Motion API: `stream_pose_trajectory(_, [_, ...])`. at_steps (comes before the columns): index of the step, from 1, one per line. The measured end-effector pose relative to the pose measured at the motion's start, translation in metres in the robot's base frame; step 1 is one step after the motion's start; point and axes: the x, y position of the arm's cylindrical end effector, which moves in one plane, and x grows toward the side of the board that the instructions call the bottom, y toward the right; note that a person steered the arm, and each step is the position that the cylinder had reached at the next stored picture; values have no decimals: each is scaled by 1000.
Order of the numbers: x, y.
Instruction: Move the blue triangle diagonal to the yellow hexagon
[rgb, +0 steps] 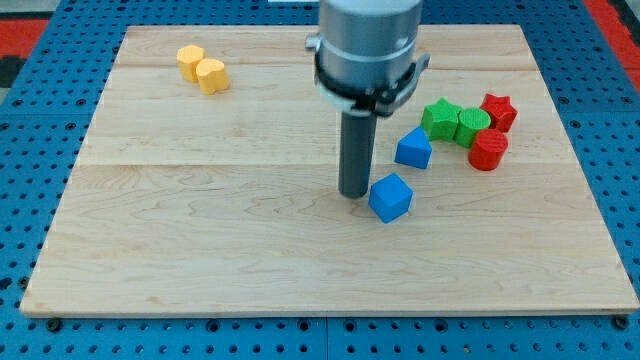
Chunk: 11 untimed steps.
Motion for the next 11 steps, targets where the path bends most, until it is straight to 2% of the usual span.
stream_pose_trajectory(1, [-25, 73])
stream_pose_trajectory(3, [-75, 71])
stream_pose_trajectory(4, [-59, 81])
stream_pose_trajectory(5, [-60, 85])
stream_pose_trajectory(6, [-78, 85])
stream_pose_trajectory(7, [-83, 61])
stream_pose_trajectory(8, [-129, 24])
stream_pose_trajectory(10, [-169, 12])
stream_pose_trajectory(11, [-201, 52])
